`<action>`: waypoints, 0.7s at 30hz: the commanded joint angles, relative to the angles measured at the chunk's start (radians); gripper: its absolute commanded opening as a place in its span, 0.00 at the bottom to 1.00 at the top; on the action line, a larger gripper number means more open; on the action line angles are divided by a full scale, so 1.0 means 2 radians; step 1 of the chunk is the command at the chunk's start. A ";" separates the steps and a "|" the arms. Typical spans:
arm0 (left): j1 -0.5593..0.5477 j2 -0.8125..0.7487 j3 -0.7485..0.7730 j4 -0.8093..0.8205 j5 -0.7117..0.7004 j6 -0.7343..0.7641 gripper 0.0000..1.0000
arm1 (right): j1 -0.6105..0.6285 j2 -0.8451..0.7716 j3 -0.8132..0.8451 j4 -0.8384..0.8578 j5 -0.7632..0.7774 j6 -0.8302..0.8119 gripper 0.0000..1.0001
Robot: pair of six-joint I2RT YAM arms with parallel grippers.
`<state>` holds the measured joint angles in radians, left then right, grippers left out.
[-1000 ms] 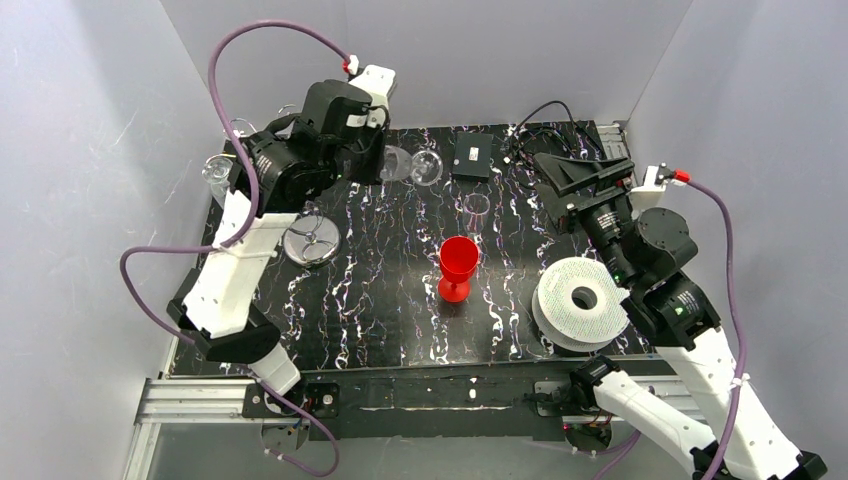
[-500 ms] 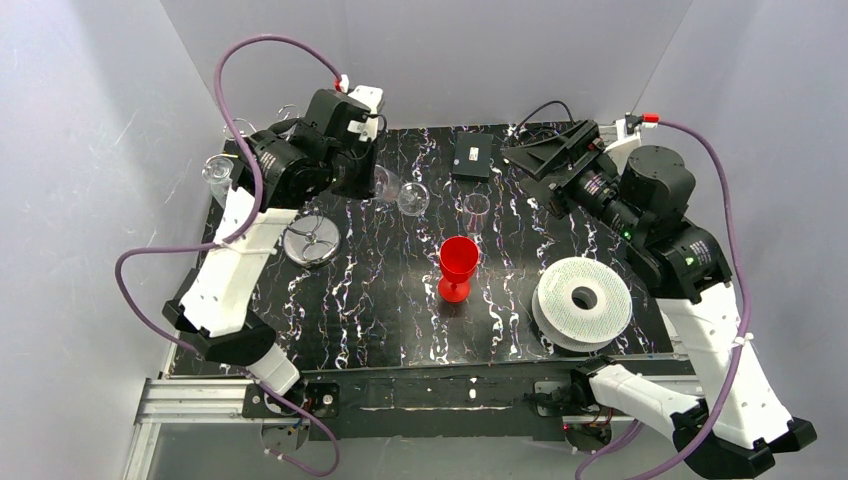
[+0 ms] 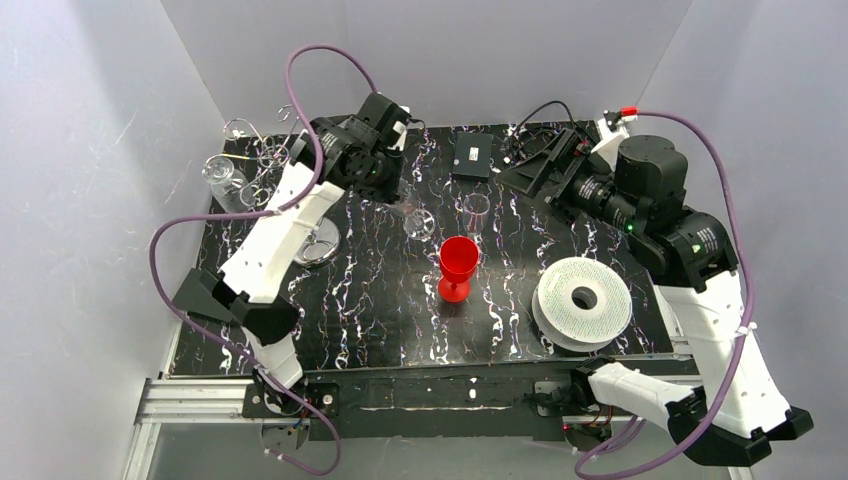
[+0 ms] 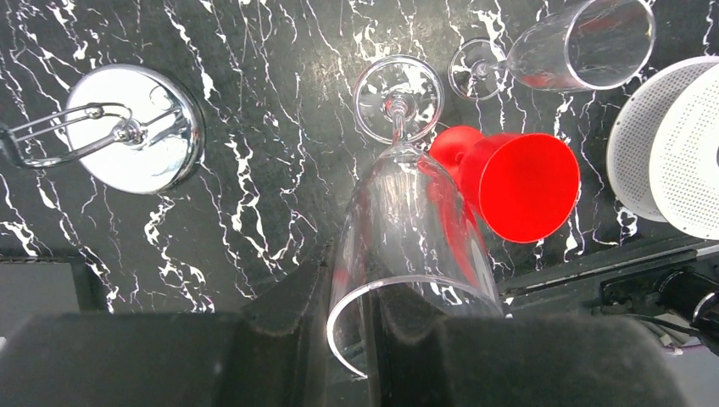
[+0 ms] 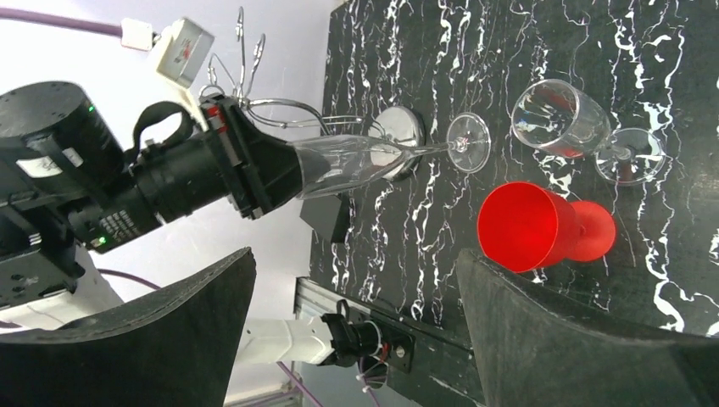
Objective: Take the wine glass off the wine glass rack
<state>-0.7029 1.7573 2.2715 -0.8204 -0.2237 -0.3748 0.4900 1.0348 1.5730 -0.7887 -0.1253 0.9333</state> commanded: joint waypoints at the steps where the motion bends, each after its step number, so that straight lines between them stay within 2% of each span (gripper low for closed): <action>1: 0.002 0.022 0.004 -0.031 0.013 -0.006 0.00 | -0.003 0.024 0.056 -0.054 -0.006 -0.043 0.95; 4: 0.002 0.051 0.017 -0.043 0.034 -0.012 0.00 | -0.003 0.037 0.072 -0.080 0.002 -0.054 0.95; 11: 0.001 0.079 -0.005 -0.037 0.044 -0.012 0.00 | -0.003 0.049 0.073 -0.086 -0.001 -0.060 0.95; 21: -0.005 0.091 -0.068 -0.001 0.060 -0.012 0.00 | -0.003 0.054 0.081 -0.100 0.021 -0.071 0.96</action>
<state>-0.7044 1.9423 2.1578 -0.7776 -0.1272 -0.3965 0.4900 1.1458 1.6882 -0.9966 -0.1066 0.8253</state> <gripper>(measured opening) 0.144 0.954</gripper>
